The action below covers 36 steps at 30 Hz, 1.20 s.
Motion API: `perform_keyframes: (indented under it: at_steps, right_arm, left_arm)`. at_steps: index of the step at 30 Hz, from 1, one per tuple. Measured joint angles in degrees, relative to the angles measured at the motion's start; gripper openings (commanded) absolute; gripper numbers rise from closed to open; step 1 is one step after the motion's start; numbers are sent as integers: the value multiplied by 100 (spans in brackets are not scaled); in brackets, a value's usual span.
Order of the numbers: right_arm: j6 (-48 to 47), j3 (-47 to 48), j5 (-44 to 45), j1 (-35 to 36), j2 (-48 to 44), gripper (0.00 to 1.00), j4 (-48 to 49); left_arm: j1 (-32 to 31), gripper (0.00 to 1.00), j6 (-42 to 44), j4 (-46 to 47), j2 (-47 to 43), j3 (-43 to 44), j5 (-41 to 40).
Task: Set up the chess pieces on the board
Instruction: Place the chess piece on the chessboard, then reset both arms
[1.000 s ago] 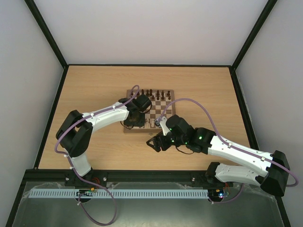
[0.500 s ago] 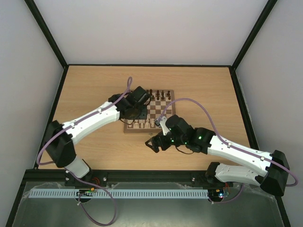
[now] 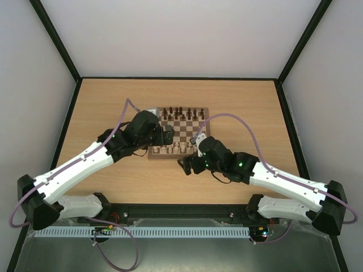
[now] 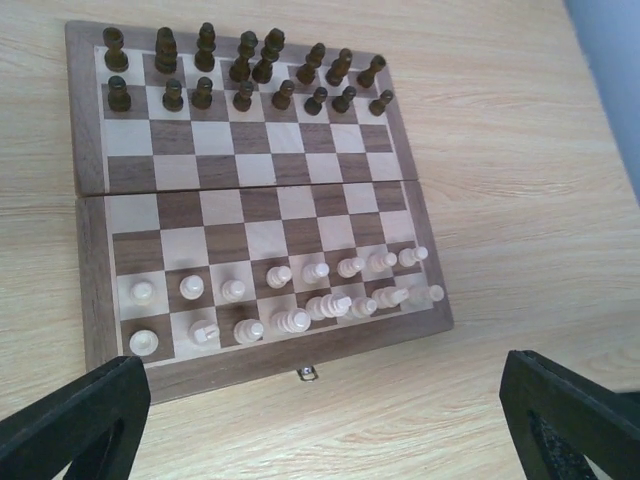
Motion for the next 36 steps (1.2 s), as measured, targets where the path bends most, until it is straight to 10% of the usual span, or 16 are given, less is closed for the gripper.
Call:
perform_keyframes:
  at_steps: [16,28,36]
  right_arm:
    - [9,-44,2391,-214,-758,99,55]
    - [205,-1016,2168,-3827,59,99,1655]
    - [229,-1764,2747,-4433,544,99,3025]
  left_arm:
    - [-1016,99,-474,568,-1318,-911,-2256]
    - [-763,99,245,1556,-1266,-1152,-3510]
    - [669,99,586,2535,-1488,-2461,-3058]
